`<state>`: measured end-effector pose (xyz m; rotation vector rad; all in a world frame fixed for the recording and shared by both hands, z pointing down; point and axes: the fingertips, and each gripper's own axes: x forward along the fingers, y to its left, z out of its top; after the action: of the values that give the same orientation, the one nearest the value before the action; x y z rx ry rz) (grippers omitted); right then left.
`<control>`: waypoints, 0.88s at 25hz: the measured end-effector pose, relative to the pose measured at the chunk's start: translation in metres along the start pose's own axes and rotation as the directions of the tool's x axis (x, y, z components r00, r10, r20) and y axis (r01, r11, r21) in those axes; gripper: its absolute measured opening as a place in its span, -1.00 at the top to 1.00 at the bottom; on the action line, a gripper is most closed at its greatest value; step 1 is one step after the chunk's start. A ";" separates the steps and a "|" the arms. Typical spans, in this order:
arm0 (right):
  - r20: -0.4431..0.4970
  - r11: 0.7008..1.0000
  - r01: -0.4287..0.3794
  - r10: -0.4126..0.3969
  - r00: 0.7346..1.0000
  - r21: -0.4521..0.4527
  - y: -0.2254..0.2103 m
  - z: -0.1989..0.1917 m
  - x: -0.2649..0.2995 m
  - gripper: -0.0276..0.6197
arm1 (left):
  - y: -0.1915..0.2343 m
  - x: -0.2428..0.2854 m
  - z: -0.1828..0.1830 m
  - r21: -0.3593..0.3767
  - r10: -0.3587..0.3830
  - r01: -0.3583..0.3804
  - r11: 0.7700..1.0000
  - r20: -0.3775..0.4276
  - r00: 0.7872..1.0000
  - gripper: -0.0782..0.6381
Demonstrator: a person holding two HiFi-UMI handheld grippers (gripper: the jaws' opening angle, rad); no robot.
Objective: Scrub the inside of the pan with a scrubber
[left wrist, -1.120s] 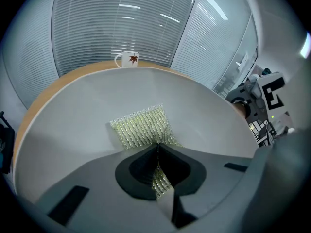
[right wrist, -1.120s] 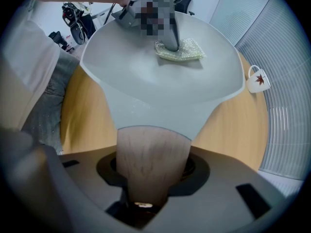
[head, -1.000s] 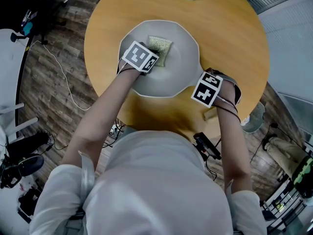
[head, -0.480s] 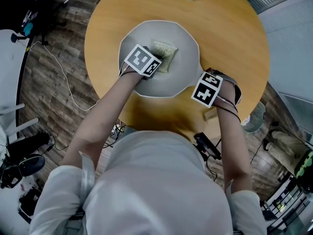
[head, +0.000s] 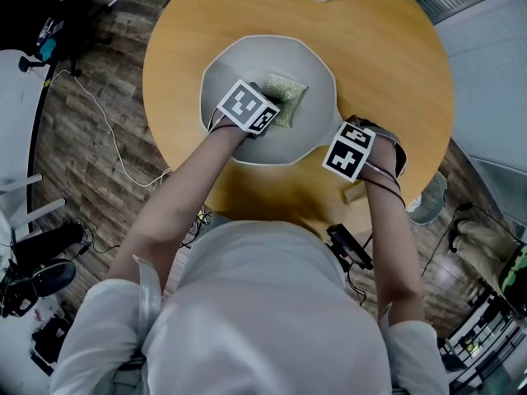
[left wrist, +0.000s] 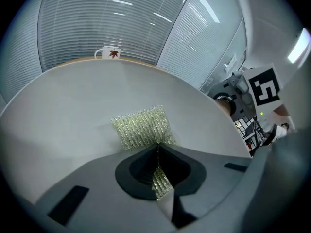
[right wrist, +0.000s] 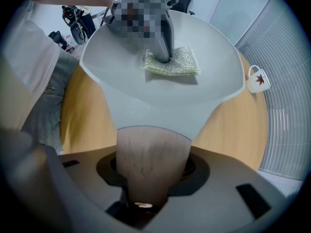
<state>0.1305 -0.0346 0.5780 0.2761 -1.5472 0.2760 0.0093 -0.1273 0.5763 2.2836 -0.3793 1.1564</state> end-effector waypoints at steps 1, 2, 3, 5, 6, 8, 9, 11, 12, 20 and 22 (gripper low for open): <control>-0.001 1.000 0.001 -0.001 1.000 0.000 0.000 0.000 0.000 0.36 | -0.001 0.001 0.001 0.003 -0.002 0.002 1.000 0.000 1.000 0.73; -0.001 1.000 0.001 -0.001 1.000 0.000 0.000 0.000 0.000 0.36 | -0.003 0.002 0.002 0.005 -0.005 0.005 1.000 0.000 1.000 0.73; -0.001 1.000 0.001 -0.001 1.000 0.000 -0.001 0.000 -0.001 0.36 | -0.004 0.003 0.004 0.009 -0.008 0.008 1.000 0.000 1.000 0.73; 0.000 1.000 0.001 -0.001 1.000 0.000 -0.001 0.001 -0.001 0.36 | -0.005 0.005 0.006 0.018 -0.010 0.010 1.000 -0.002 1.000 0.73; 0.001 1.000 0.000 0.000 1.000 0.000 0.000 0.001 -0.001 0.36 | -0.005 0.005 0.007 0.021 -0.010 0.010 1.000 -0.003 1.000 0.73; 0.003 1.000 -0.003 0.003 1.000 0.002 0.000 0.001 -0.001 0.36 | -0.005 0.007 0.009 0.025 -0.007 0.007 1.000 0.000 1.000 0.73; 0.004 1.000 -0.004 0.004 1.000 0.004 0.001 0.001 -0.001 0.36 | -0.005 0.007 0.010 0.027 -0.003 0.003 1.000 0.002 1.000 0.73; 0.005 1.000 -0.006 0.005 1.000 0.007 0.001 0.001 -0.002 0.36 | -0.003 0.008 0.013 0.035 0.005 -0.005 0.999 0.006 1.000 0.73; 0.006 1.000 -0.005 0.005 1.000 0.008 0.001 0.001 -0.002 0.36 | -0.002 0.009 0.015 0.040 0.011 -0.011 0.999 0.007 1.000 0.73; 0.010 1.000 -0.008 0.008 1.000 0.008 0.002 0.002 -0.002 0.36 | 0.008 0.008 0.022 0.045 0.033 -0.034 0.998 0.005 0.999 0.73; 0.012 1.000 -0.008 0.008 1.000 0.009 0.002 0.003 -0.002 0.36 | 0.012 0.007 0.022 0.043 0.041 -0.041 0.998 0.007 0.999 0.73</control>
<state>0.1275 -0.0339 0.5758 0.2793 -1.5597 0.2883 0.0220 -0.1501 0.5750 2.3272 -0.4087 1.1897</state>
